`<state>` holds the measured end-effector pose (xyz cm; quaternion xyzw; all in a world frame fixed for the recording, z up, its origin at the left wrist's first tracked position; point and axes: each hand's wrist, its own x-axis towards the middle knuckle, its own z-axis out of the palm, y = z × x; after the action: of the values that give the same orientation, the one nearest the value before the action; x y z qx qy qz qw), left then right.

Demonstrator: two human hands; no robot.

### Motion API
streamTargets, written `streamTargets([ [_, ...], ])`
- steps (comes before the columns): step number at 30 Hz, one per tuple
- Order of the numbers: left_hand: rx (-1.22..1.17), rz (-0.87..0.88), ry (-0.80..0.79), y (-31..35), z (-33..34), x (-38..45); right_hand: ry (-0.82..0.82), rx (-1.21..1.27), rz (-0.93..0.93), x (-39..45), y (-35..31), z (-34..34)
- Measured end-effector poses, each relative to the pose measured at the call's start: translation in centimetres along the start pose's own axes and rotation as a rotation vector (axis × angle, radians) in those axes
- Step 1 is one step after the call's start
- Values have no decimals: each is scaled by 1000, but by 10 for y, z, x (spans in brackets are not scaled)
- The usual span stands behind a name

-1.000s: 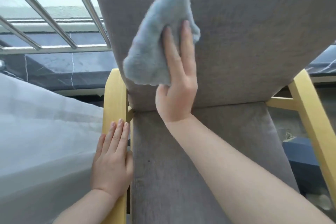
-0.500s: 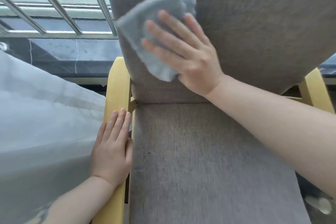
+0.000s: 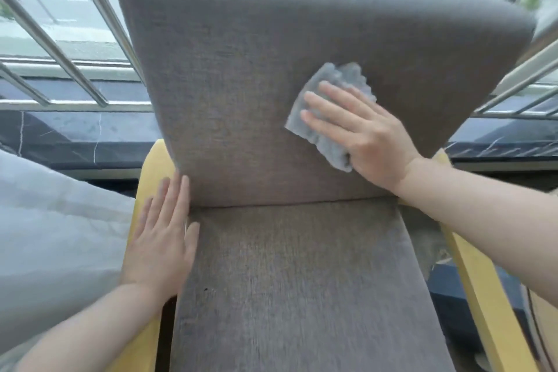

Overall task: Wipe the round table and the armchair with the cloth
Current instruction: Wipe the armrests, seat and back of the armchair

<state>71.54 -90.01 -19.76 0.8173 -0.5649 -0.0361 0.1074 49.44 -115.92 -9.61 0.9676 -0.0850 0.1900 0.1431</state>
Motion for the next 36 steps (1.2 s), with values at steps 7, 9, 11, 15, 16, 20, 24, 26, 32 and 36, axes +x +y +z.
streamTargets([
  [7,-49,-157,323,33,-67,151,166,-47,-100,123,-9,24],
  [9,-131,-123,377,45,-76,150,127,-107,19,72,26,20],
  [11,-127,-37,384,58,-85,147,105,-150,218,0,57,10],
  [15,-84,86,375,77,-107,175,185,-64,708,-67,61,-14],
  [16,-89,87,364,85,-111,184,293,15,742,-46,52,-20],
  [20,-131,-33,318,115,-101,196,626,149,474,94,32,-38],
  [24,-207,-191,355,150,-85,190,80,101,427,142,44,-33],
  [26,-232,-181,369,155,-85,189,-29,69,472,104,57,-27],
  [32,-111,-26,266,108,-105,180,121,68,1025,-20,117,-36],
  [36,-156,-132,297,91,-113,176,236,229,1349,81,69,-27],
])
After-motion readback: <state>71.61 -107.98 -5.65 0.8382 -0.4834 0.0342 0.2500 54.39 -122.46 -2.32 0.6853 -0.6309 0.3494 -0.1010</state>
